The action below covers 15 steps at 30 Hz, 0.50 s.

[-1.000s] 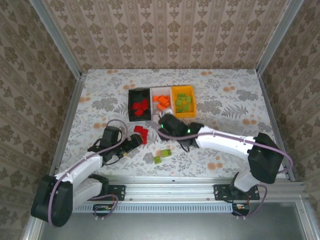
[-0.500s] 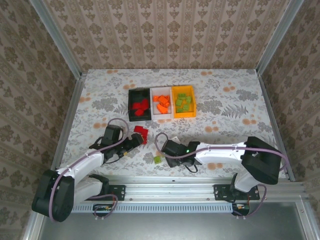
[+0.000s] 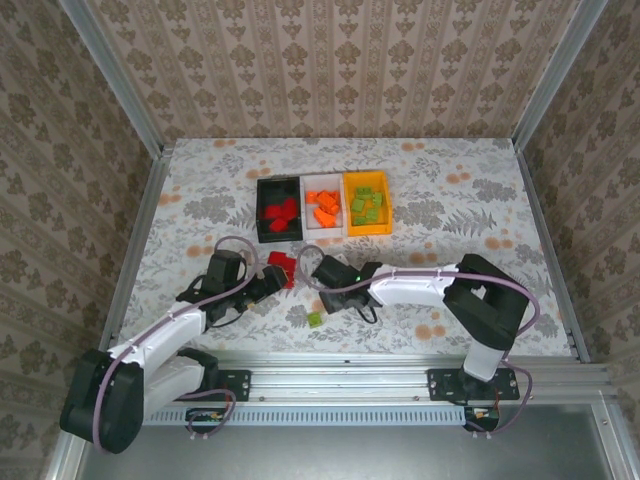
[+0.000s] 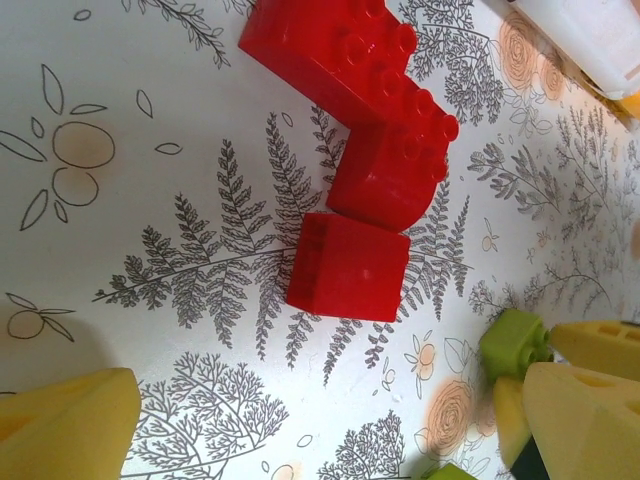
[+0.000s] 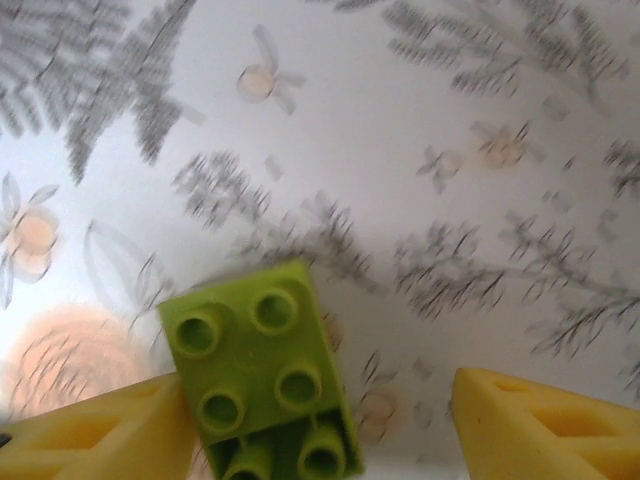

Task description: Sort the legos into containers by color

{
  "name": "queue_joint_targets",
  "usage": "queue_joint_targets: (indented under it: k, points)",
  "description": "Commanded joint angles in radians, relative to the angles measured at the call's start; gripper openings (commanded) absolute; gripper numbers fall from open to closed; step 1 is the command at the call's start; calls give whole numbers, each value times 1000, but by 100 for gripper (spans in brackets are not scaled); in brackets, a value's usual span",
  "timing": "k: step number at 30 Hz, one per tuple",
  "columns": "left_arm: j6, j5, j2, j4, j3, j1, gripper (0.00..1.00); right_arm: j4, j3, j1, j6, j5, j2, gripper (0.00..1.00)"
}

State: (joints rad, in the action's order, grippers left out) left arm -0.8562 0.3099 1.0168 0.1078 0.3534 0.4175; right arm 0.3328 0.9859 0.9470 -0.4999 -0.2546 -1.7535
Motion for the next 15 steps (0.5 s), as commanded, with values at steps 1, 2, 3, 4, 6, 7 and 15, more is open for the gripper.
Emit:
queue_joint_targets:
  k: [1,2,3,4,6,7,15]
  points:
    - [35,4,5,13,12,-4,100,-41,27,-43,51,-23,-43,68]
    - [43,9,6,23,18,-3,100,-42,29,-52,50,-21,-50,68]
    - [44,6,3,42,23,-5,100,-42,34,-59,45,-13,-55,67]
    - [46,3,-5,47,20,-4,100,-47,34,-62,41,-1,-55,65]
    - [33,-10,-22,32,2,-6,100,-62,26,-63,35,20,-50,63]
    - [26,-11,-31,24,-3,-6,100,-73,19,-63,32,27,-47,60]
    - [25,-11,-37,27,-9,-6,100,-79,12,-64,21,-16,24,34]
